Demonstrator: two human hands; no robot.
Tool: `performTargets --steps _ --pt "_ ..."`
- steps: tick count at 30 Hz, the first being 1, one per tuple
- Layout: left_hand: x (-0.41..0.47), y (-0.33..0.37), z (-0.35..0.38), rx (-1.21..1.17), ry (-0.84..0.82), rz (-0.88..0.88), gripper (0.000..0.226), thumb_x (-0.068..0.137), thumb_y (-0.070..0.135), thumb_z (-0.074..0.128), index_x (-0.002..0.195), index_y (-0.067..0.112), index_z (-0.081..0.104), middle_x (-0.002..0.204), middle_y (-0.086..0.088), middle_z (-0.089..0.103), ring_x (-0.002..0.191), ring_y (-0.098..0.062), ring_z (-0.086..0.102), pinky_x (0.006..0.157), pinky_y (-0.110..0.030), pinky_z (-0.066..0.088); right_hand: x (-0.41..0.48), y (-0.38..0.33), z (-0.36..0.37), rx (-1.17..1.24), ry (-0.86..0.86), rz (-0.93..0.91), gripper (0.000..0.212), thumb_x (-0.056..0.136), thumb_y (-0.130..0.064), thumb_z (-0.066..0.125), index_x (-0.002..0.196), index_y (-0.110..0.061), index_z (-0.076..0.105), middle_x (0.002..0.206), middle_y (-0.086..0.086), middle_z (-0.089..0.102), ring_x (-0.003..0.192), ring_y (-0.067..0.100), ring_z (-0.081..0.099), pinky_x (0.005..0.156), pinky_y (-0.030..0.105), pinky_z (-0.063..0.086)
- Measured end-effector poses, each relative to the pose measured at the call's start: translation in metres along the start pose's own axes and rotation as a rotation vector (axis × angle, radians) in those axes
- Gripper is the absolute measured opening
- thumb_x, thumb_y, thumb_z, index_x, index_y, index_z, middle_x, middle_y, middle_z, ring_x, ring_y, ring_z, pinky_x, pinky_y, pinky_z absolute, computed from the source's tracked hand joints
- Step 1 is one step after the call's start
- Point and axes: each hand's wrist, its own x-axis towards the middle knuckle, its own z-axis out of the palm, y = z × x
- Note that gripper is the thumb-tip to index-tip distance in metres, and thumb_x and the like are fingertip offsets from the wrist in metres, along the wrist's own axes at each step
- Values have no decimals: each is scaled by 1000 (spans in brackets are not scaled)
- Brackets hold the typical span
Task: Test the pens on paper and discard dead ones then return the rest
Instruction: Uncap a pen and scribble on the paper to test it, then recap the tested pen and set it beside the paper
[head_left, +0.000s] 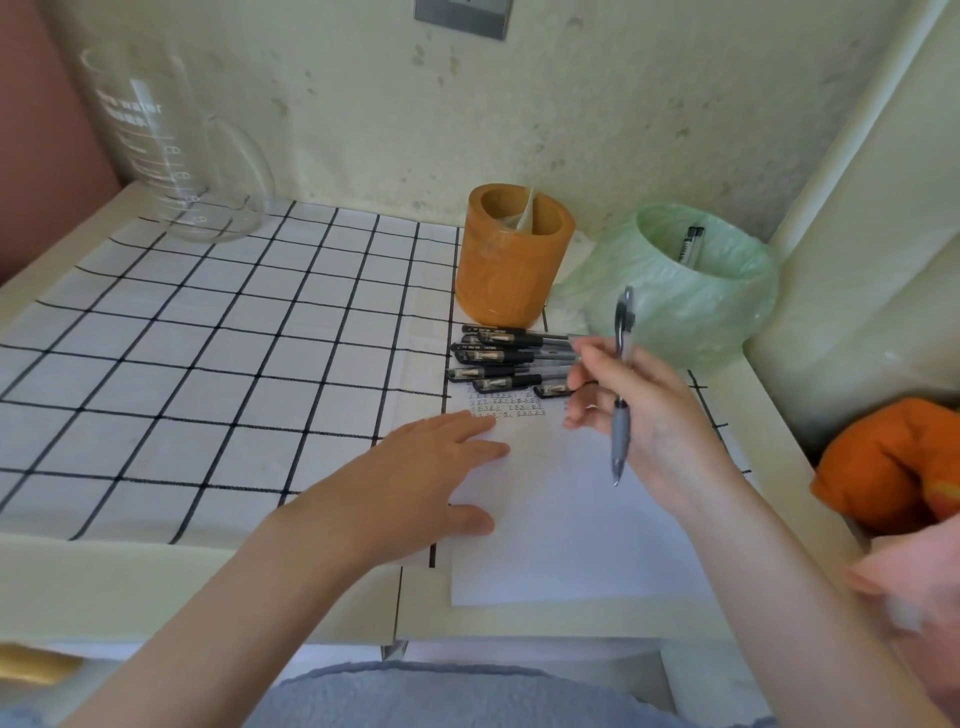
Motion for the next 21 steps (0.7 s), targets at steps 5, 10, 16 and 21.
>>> performTargets --steps 5,10,16,21 --pt "0 1 0 0 2 -4 66 87 43 55 144 38 23 155 19 4 141 -1 3 112 -20 6 -3 -9 0 184 -87 166 31 86 -42 54 81 -11 59 58 -3 40 41 9 34 40 19 30" --pt "0 0 0 -5 -4 -9 66 87 44 55 144 39 21 154 20 3 141 -1 2 112 -20 6 0 -14 -8 491 -50 315 63 85 -70 39 52 -16 39 46 -4 25 36 10 21 38 24 12" --pt "0 0 0 -4 -7 -8 66 87 44 54 144 39 21 154 20 2 141 0 2 111 -19 6 3 -9 -5 593 14 360 53 85 -51 41 46 -18 27 44 -4 20 35 13 17 41 24 10" --pt "0 -1 1 -4 -2 -7 67 87 44 55 144 39 21 154 20 3 141 -1 3 111 -19 5 5 -6 -3 658 27 375 49 86 -45 36 46 -17 32 45 -3 24 36 12 20 38 23 15"
